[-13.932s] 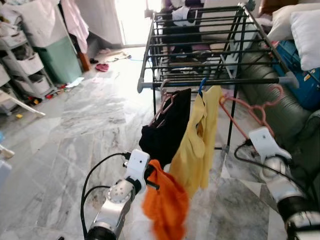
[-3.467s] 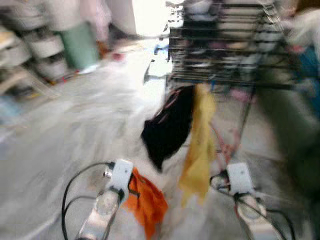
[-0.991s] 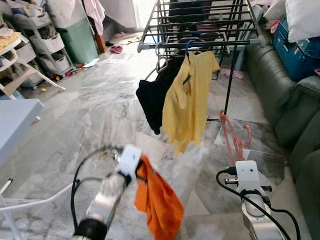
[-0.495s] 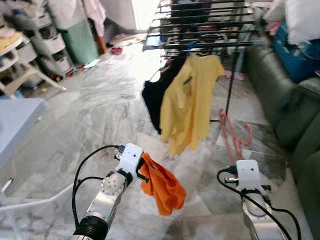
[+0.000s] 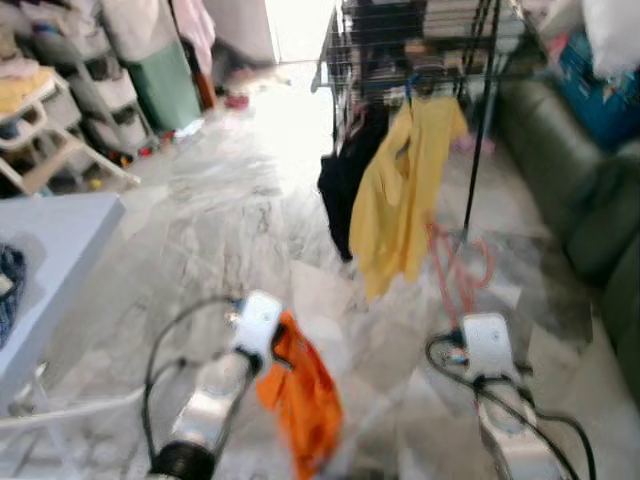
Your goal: Hang hanger
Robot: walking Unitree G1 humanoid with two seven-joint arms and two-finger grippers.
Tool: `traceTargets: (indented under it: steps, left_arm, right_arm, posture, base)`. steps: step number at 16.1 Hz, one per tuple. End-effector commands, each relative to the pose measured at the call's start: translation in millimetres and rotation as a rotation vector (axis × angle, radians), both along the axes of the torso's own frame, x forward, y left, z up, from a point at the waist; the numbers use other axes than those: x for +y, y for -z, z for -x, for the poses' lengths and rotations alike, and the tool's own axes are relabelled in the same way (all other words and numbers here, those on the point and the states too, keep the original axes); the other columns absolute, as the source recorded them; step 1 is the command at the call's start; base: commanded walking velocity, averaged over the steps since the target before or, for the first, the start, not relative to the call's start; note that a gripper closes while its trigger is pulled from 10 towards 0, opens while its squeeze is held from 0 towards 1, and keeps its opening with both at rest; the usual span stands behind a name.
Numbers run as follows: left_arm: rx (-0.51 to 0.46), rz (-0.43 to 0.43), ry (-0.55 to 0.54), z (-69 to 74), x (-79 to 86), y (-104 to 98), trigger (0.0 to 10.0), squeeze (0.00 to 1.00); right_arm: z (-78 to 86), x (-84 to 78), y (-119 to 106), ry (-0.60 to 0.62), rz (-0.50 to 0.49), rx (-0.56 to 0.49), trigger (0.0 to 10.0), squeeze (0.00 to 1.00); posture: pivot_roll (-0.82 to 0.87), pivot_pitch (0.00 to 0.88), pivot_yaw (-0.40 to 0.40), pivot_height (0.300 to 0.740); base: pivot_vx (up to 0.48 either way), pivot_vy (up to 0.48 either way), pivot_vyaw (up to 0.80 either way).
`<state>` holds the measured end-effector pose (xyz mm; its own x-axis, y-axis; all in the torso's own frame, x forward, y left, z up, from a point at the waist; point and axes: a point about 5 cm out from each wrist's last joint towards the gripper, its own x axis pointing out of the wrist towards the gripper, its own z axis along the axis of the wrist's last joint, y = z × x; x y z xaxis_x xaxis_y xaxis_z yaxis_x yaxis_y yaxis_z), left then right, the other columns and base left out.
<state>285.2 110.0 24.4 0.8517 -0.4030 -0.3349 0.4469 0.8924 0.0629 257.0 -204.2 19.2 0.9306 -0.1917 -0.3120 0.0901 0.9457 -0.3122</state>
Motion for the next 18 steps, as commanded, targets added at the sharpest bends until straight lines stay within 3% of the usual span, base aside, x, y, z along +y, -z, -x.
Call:
traceTargets:
  steps: [1, 5, 9, 11, 14, 16, 18]
  left_arm:
    - [-0.045, -0.009, -0.003, -6.0, 6.6, -9, 10.0, 0.0]
    - [-0.042, 0.017, 0.011, -0.3, 3.7, -6, 10.0, 0.0]
    - [-0.087, -0.005, 0.024, -4.8, 9.4, -14, 10.0, 0.0]
    - [-0.162, -0.071, 0.062, -17.9, 10.3, -27, 10.0, 0.0]
    - [-0.26, -0.156, 0.105, -35.8, 3.2, -45, 10.0, 0.0]
    - [-0.317, -0.184, 0.147, -39.7, -0.9, -54, 10.0, 0.0]
    - [-0.349, -0.274, 0.148, -44.3, 4.4, -54, 10.0, 0.0]
  right_arm:
    - [-5.2, 6.6, -5, -0.016, -0.01, -0.025, 10.0, 0.0]
    - [-3.7, 8.3, -4, -0.022, -0.008, -0.023, 10.0, 0.0]
    - [2.6, 13.5, -1, -0.074, -0.004, -0.011, 10.0, 0.0]
    - [9.0, 34.5, -5, -0.296, -0.081, -0.001, 10.0, 0.0]
    - [19.0, 50.1, -13, -0.645, -0.09, 0.063, 10.0, 0.0]
    - [19.1, 46.9, -20, -0.7, -0.116, 0.088, 10.0, 0.0]
    - [16.2, 35.5, -27, -0.718, -0.096, 0.104, 10.0, 0.0]
  posture:
    - [-0.16, 0.0, 0.107, 0.74]
    - [-0.16, 0.0, 0.105, 0.74]
    - [-0.14, 0.0, 0.108, 0.74]
    - [-0.14, 0.0, 0.117, 0.74]
    - [-0.15, 0.0, 0.135, 0.74]
    - [-0.15, 0.0, 0.141, 0.74]
    - [-0.16, 0.0, 0.152, 0.74]
  base:
    - [0.0, 0.0, 0.0]
    - [0.0, 0.0, 0.0]
    - [0.0, 0.0, 0.0]
    - [0.0, 0.0, 0.0]
    - [0.0, 0.0, 0.0]
    - [0.0, 0.0, 0.0]
    - [0.0, 0.0, 0.0]
